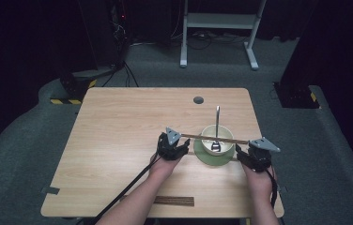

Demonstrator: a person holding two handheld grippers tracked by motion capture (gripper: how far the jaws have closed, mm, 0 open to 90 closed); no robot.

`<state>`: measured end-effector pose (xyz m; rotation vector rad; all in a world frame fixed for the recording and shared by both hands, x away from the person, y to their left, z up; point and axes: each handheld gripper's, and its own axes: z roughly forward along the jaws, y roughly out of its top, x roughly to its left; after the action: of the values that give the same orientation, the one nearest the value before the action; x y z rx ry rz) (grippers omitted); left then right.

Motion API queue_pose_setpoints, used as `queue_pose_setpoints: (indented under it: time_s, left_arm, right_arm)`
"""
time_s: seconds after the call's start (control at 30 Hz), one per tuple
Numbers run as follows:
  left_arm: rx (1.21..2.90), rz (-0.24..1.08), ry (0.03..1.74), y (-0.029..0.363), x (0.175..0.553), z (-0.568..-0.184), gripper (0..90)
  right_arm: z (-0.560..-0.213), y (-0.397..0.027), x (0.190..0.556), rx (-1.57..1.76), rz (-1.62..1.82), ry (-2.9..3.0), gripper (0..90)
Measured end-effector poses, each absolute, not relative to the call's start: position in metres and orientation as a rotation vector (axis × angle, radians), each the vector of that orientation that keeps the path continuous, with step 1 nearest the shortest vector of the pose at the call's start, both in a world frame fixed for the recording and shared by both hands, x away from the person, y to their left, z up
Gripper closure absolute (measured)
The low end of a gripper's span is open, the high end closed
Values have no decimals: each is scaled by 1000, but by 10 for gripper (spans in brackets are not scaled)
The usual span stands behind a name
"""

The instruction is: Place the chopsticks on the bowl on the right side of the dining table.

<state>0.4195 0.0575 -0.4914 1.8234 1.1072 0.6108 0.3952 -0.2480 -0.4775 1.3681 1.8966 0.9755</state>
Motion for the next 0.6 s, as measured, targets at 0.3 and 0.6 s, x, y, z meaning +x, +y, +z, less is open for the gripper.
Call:
queue_pose_setpoints:
  time_s: [0.3,0.6]
  left_arm:
    - [1832,620,1091,57,413,-492,456]
    - [1830,638,1093,61,408,-492,457]
  right_arm:
    - [-478,-246,396,1359,966,1902,431]
    - [-477,-248,396,1361,966,1896,433]
